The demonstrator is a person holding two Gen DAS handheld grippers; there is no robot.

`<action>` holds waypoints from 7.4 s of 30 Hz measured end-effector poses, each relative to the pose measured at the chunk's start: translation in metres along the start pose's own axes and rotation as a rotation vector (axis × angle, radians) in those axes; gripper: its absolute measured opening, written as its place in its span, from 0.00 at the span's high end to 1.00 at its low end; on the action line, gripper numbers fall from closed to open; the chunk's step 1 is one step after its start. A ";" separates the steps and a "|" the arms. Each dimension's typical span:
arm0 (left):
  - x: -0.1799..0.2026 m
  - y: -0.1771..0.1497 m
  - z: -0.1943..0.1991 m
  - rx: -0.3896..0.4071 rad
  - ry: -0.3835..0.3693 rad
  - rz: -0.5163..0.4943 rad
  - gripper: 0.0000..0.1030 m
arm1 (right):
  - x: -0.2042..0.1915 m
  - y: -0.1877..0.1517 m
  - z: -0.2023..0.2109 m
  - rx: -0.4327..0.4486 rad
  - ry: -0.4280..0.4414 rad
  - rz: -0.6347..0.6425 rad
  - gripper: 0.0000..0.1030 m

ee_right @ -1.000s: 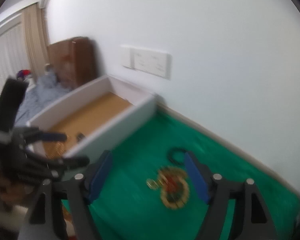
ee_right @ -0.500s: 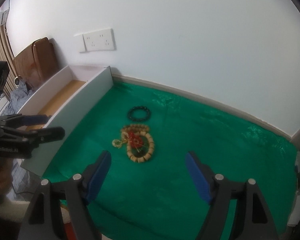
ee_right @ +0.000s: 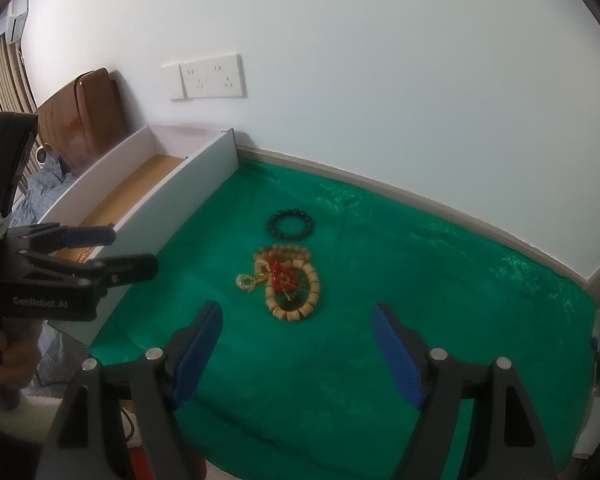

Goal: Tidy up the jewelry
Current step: 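Move both open tools back over the remaining jewelry on the green cloth, then lower the left tool onto the black bead bracelet and close on it, then carry the black bracelet into the tray with the left tool while the right tool follows, then move both open tools back over the wooden bead bracelet pile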

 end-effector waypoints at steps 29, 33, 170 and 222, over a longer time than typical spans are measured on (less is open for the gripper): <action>-0.007 0.006 -0.010 -0.004 0.029 0.007 0.12 | 0.002 0.009 -0.003 -0.009 0.009 0.011 0.24; -0.007 0.007 -0.014 -0.016 0.030 0.011 0.12 | 0.002 0.011 -0.006 -0.014 0.013 0.014 0.24; -0.302 -0.038 0.062 0.099 0.139 0.654 0.91 | -0.257 0.226 -0.107 -0.176 0.556 0.396 0.86; -0.017 0.014 -0.018 -0.064 -0.092 -0.002 0.23 | 0.006 0.004 -0.059 -0.108 -0.004 -0.039 0.37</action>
Point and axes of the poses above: each gripper's, at about its wrist camera, not at the fingertips, and z roughly against the way its jaws point, x to its right, y to its top, the point moved 4 cm from there along -z, roughly the way its jaws point, and after that the axes turned 14 degrees about -x, right-handed, at the moved point
